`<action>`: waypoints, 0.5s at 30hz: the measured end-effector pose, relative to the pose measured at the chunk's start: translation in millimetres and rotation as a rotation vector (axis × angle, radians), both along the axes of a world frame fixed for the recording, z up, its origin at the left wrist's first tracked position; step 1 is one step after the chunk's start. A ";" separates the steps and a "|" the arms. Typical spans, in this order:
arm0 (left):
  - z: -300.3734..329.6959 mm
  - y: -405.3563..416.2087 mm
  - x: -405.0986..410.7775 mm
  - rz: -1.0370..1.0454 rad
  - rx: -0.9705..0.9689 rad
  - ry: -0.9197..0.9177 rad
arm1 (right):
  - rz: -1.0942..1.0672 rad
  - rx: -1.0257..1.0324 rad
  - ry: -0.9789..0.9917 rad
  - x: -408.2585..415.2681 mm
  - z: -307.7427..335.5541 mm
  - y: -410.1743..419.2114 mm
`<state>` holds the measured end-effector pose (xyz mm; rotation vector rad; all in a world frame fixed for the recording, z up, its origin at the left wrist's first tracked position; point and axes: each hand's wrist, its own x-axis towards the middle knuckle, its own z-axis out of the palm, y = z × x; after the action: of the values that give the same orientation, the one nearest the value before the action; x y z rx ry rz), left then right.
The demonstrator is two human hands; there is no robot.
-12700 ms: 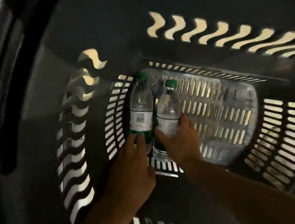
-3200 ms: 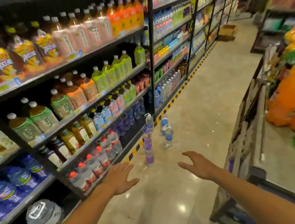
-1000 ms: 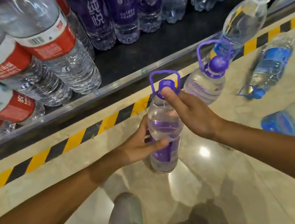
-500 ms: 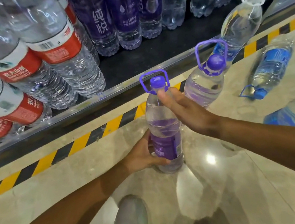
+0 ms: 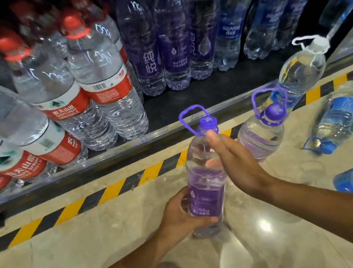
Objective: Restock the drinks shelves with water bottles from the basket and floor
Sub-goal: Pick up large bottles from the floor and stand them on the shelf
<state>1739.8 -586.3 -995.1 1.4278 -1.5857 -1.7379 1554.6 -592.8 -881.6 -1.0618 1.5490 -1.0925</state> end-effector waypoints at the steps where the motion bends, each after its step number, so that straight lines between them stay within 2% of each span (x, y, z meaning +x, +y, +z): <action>1: 8.1 -4.3 4.3 0.037 -0.031 0.009 | -0.008 -0.043 -0.012 2.7 10.0 -6.7; 7: 80.7 -71.3 -12.1 0.233 -0.298 0.121 | -0.118 -0.272 0.035 6.8 94.6 -75.3; 10: 110.5 -109.3 -29.9 0.250 -0.364 0.173 | -0.113 -0.332 0.038 2.1 130.4 -100.8; 15: 138.0 -150.6 -52.3 0.259 -0.442 0.106 | -0.040 -0.295 0.165 -22.3 163.8 -123.0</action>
<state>1687.5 -736.9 -857.1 1.2337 -1.5287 -1.2023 1532.2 -715.9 -717.7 -1.3531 1.5747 -1.3172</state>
